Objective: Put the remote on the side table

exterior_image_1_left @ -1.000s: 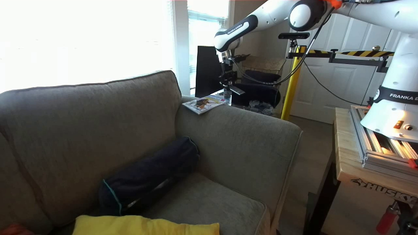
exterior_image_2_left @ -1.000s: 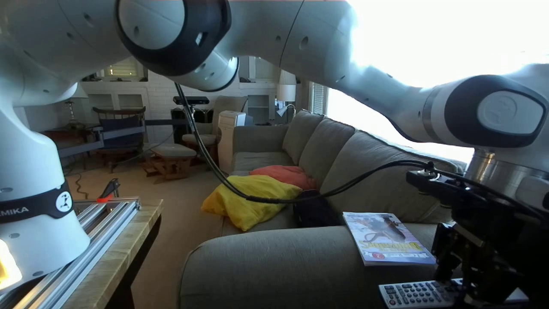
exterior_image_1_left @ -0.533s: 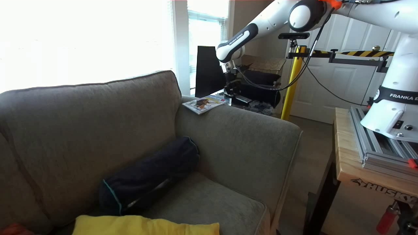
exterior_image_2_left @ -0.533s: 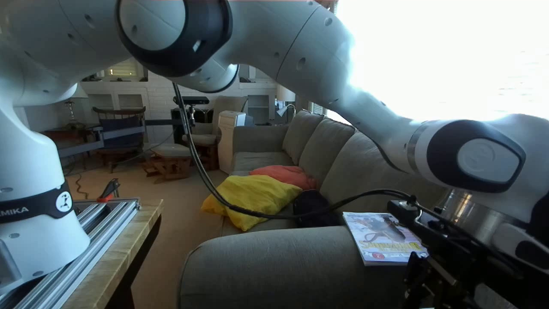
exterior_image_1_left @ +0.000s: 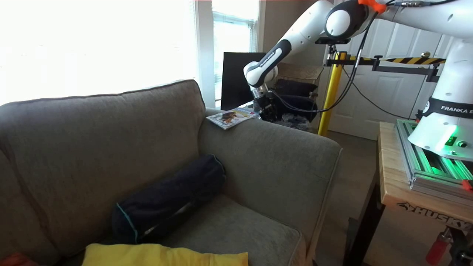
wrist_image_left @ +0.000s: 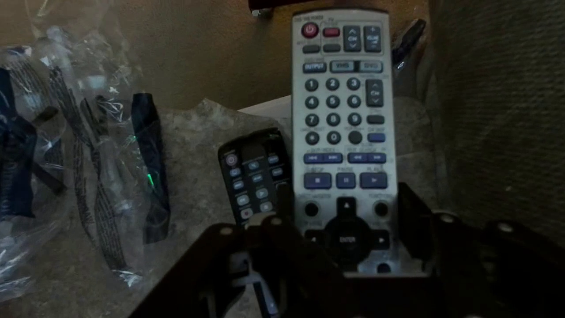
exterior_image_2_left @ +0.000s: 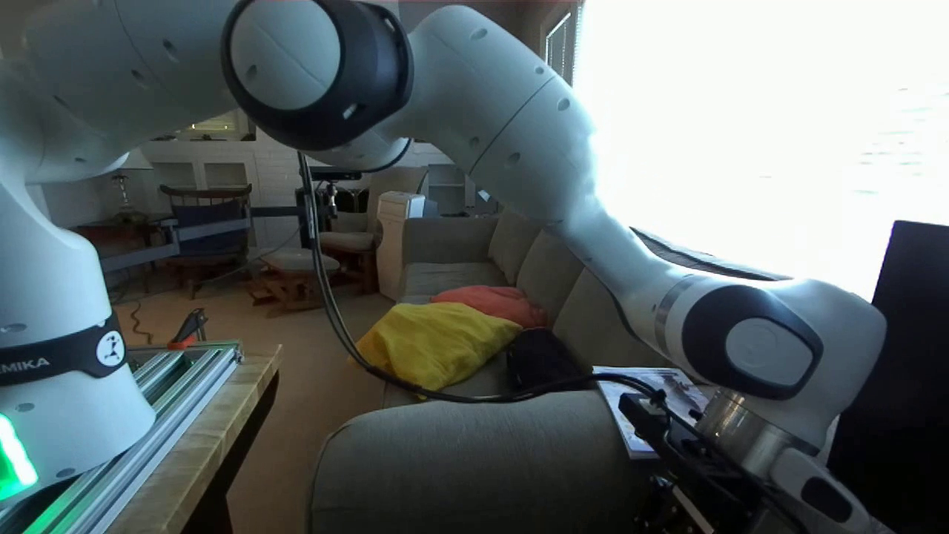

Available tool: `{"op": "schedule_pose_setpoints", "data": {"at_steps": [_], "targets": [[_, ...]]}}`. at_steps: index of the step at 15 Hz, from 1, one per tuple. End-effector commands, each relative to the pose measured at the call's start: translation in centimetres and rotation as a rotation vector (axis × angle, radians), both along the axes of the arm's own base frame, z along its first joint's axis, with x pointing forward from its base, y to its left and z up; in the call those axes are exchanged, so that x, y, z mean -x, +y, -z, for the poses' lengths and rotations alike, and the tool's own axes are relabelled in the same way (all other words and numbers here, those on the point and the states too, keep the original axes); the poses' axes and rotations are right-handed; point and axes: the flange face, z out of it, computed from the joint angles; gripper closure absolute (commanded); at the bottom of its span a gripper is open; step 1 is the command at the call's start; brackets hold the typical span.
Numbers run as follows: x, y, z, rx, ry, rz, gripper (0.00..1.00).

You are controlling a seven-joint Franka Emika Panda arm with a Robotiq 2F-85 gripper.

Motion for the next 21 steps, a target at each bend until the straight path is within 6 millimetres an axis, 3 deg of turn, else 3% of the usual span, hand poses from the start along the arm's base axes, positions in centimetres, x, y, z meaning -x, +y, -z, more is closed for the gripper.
{"op": "schedule_pose_setpoints", "data": {"at_steps": [1,8,16,17,18,21], "targets": [[-0.5,1.2,1.6,0.058,0.008,-0.103,0.69],[-1.4,2.6,3.4,0.135,-0.01,-0.237,0.69],[-1.4,3.0,4.1,0.135,-0.018,-0.214,0.69],[-1.3,3.1,4.3,0.133,-0.015,-0.208,0.19],[-1.2,3.1,4.3,0.131,-0.013,-0.206,0.17],[-1.1,2.8,3.9,0.133,-0.009,-0.195,0.01]]}}
